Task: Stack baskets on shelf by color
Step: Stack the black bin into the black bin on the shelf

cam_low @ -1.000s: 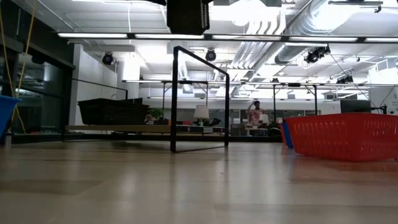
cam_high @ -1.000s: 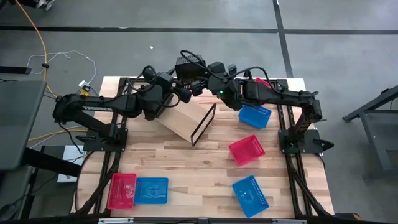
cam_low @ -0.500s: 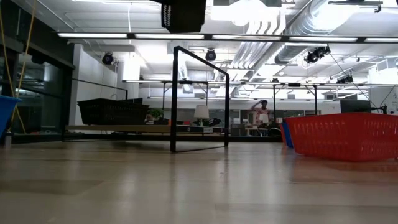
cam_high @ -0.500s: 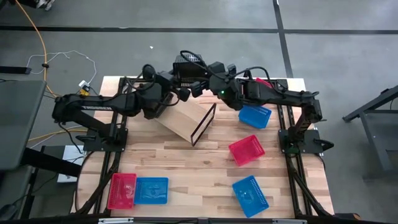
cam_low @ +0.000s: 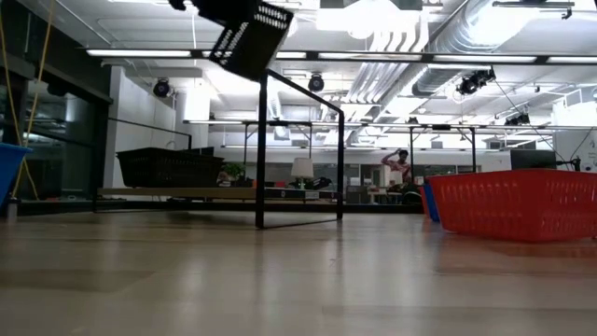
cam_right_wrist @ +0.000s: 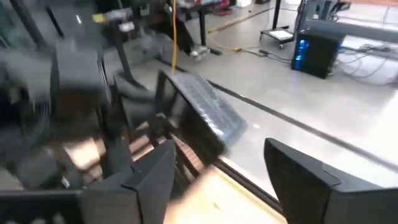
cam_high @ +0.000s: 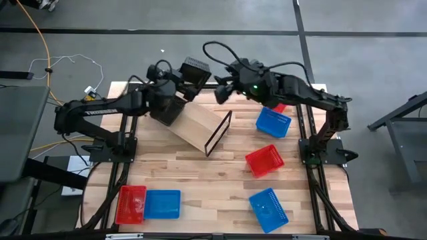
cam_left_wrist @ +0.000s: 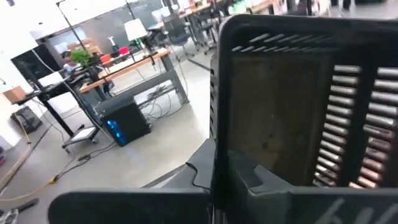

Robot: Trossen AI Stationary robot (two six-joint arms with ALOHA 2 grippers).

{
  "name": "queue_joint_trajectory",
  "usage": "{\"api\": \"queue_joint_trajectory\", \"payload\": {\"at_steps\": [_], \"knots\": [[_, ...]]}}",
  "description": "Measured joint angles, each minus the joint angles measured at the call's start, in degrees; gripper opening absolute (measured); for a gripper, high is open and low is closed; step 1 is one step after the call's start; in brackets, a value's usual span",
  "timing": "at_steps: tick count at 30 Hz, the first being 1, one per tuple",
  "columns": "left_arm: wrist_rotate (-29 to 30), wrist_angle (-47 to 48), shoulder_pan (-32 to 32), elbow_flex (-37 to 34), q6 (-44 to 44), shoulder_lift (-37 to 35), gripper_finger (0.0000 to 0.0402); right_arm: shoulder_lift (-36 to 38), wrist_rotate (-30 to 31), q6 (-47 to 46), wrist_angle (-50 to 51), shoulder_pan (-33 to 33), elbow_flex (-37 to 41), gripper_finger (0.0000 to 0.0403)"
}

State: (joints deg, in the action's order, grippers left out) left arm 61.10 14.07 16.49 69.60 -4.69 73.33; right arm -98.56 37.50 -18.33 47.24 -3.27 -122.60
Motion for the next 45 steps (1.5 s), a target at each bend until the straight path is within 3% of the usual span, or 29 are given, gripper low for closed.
{"api": "queue_joint_trajectory", "payload": {"at_steps": [9, 13, 16, 20, 27, 33, 45], "knots": [[-35.25, 27.79, 8.88, 0.07, 12.74, -13.3, 0.0, 6.74, -0.45, -7.13, 35.44, 0.27, -0.22, 0.0239], [-49.12, 39.69, 13.95, 0.07, 17.83, -14.54, 0.0, 10.26, -0.21, -10.03, 39.91, -0.39, 4.83, 0.023], [-55.28, 46.97, 17.65, 0.07, 19.48, -12.93, 0.0, 13.15, -0.27, -10.36, 38.64, -1.29, 10.4, 0.0226], [-59.23, 49.74, 22.94, 0.04, 18.44, -8.5, 0.0, 16.71, -0.87, -12.95, 31.58, -2.86, 18.79, 0.0222], [-60.08, 55.41, 32.43, 4.66, 13.88, 0.72, 0.0, 21.93, -6.3, -14.65, 19.41, -4.24, 32.68, 0.0222], [-59.61, 59.73, 35.33, 7.89, 9.97, 6.88, 0.0, 24.53, -7.79, -19.96, 12.79, -4.02, 41.6, 0.0222], [-58.69, 59.06, 35.89, 7.87, 8.97, 15.01, 0.0, 25.07, -9.9, -23.94, 10.67, -1.44, 45.72, 0.0222]]}}
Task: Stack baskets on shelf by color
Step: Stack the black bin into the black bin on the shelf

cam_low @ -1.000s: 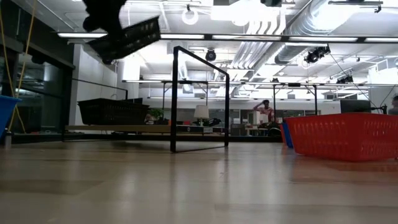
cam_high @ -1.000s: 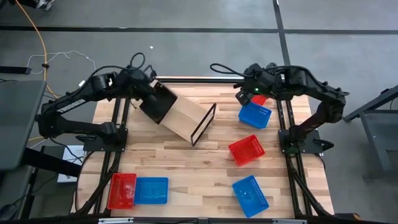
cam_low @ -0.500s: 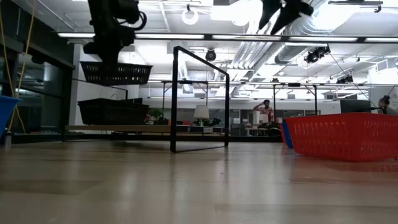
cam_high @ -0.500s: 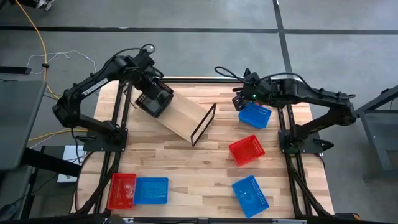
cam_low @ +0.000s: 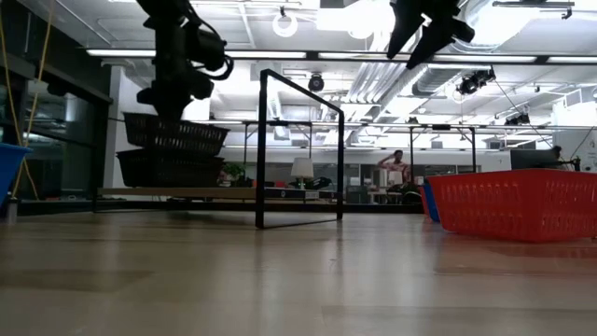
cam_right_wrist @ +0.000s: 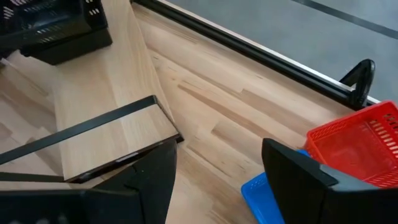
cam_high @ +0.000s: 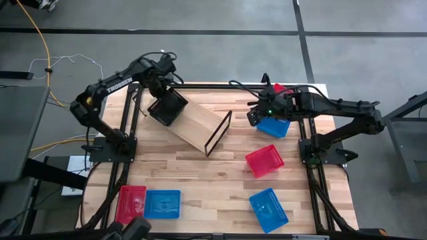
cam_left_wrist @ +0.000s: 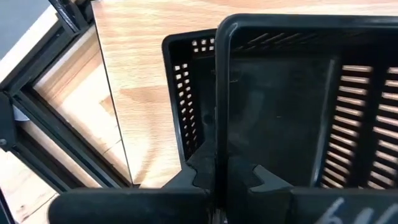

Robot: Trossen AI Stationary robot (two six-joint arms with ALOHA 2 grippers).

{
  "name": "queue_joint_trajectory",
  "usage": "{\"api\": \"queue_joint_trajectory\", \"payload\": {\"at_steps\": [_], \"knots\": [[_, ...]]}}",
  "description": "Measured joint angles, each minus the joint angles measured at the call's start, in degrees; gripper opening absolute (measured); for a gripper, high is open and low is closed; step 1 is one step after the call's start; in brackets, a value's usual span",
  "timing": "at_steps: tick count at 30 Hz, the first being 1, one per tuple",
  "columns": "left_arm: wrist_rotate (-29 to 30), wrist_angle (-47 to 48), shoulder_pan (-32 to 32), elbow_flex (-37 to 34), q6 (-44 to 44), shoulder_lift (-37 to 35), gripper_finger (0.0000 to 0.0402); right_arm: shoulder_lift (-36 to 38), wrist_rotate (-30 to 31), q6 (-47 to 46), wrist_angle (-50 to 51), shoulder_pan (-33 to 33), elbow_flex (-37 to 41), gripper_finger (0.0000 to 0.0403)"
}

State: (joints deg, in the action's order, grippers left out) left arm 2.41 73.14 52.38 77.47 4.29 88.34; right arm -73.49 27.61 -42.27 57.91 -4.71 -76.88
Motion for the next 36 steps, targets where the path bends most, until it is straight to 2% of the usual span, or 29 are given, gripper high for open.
{"api": "queue_joint_trajectory", "payload": {"at_steps": [10, 21, 25, 36], "knots": [[4.28, -0.12, 0.15, 0.0, 0.39, 0.72, 0.0, 0.0, 0.73, -1.26, 0.0, 0.76, 0.0, 0.0222], [2.3, -1.88, 0.15, 0.0, 1.5, 0.72, 0.0009, 0.0, 0.73, -1.26, -0.02, 0.76, 0.0, 0.0222], [0.73, -3.12, 0.15, 0.0, 1.5, 0.72, 0.0031, 0.0, 0.73, -1.26, -0.02, 0.76, 0.0, 0.0222], [-3.68, -3.26, 0.13, 0.81, 0.64, -0.31, 0.0131, 0.0, 0.73, -0.81, -0.02, 0.76, 0.0, 0.0222]]}}
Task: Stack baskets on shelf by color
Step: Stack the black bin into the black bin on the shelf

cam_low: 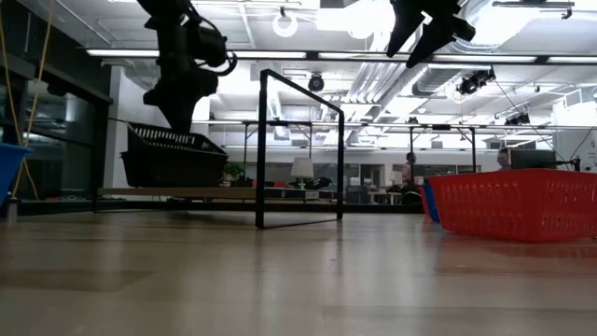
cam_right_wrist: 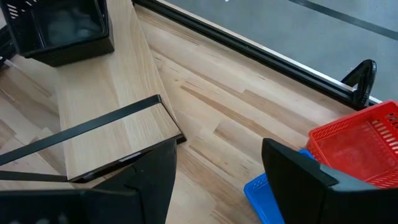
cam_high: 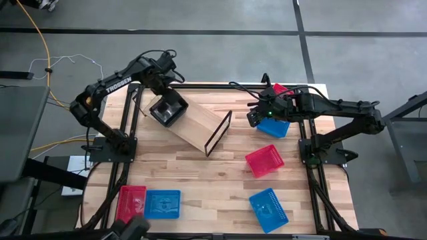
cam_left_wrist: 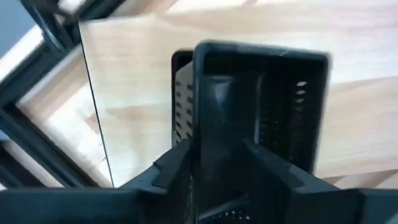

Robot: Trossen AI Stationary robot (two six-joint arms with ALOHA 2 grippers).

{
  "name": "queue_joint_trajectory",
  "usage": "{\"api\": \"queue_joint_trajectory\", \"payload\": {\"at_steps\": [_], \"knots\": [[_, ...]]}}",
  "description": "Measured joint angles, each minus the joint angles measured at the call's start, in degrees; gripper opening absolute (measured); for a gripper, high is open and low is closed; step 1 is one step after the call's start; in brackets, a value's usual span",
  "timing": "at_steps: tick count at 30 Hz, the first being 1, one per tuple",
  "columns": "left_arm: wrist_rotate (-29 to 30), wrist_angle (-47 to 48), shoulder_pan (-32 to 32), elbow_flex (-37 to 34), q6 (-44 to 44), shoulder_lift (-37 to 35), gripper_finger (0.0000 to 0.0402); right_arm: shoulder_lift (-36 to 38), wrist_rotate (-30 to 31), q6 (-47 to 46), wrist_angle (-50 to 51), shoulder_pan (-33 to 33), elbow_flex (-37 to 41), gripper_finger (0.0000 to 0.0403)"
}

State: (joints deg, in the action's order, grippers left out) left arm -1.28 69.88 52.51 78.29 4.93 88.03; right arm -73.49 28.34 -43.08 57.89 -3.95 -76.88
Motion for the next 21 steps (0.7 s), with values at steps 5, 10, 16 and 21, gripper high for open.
{"api": "queue_joint_trajectory", "payload": {"at_steps": [5, 10, 16, 21], "knots": [[-0.22, -0.58, -0.02, 2.24, 0.54, -3.58, 0.0152, 0.0, -0.03, 0.01, -0.02, 0.0, 0.0, 0.0222], [-0.03, -3.53, -0.59, 1.25, 4.23, -10.55, 0.0154, -0.02, -0.42, 0.01, -0.04, 0.0, 0.0, 0.0222], [2.36, -22.63, -4.64, -13.42, 16.28, -27.47, 0.0114, -0.02, -0.42, 0.03, -0.04, 0.0, 0.0, 0.0222], [13.81, -31.53, -12.72, -27.45, 27.55, -38.16, 0.0018, -0.02, -0.42, 0.01, -0.34, -0.02, 0.0, 0.0222]]}}
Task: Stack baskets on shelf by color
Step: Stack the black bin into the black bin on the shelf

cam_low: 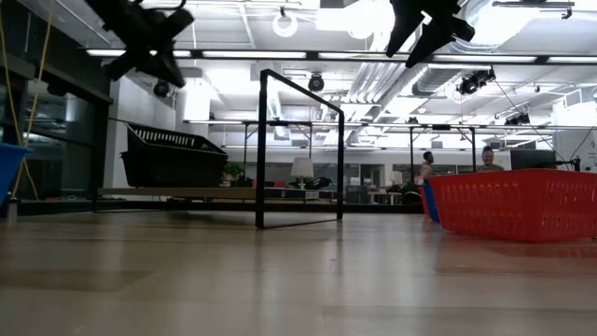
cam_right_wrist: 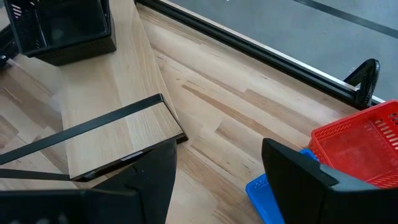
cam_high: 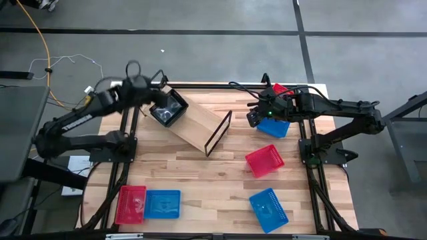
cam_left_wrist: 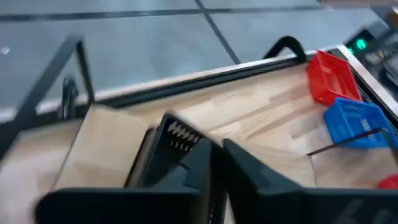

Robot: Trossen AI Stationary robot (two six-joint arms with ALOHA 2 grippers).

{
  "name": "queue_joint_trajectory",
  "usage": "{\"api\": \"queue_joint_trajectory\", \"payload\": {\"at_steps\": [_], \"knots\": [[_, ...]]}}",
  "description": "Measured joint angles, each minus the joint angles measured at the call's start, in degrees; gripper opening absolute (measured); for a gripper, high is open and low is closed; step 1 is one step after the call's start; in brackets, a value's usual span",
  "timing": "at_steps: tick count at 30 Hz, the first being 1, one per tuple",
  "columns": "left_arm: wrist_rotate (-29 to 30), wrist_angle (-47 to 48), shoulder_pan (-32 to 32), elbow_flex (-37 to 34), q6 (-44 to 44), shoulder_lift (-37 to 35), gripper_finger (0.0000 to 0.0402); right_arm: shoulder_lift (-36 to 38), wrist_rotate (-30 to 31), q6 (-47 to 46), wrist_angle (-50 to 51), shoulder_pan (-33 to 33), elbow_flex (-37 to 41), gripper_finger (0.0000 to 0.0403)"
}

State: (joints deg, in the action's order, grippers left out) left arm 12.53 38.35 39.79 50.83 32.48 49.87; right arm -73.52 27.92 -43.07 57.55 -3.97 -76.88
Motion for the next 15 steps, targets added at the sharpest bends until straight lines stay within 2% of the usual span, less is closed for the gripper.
{"api": "queue_joint_trajectory", "payload": {"at_steps": [4, 9, 12, 15], "knots": [[13.89, -0.97, -9.2, -5.65, 9.16, -1.13, 0.0009, 0.0, 0.47, 0.01, -0.8, 0.0, 0.0, 0.0222], [29.52, -0.82, -16.65, -5.01, 17.08, 5.66, 0.0001, 0.0, 0.72, 0.02, -1.71, -0.11, 0.0, 0.0222], [35.56, -1.24, -17.64, -3.78, 22.99, 11.27, 0.0001, 0.0, 1.18, 0.02, -1.97, -0.17, 0.0, 0.0222], [38.51, -1.34, -17.66, -3.37, 26.33, 15.91, 0.0, 0.0, 1.55, 0.02, -2.21, -0.18, -0.02, 0.0222]]}}
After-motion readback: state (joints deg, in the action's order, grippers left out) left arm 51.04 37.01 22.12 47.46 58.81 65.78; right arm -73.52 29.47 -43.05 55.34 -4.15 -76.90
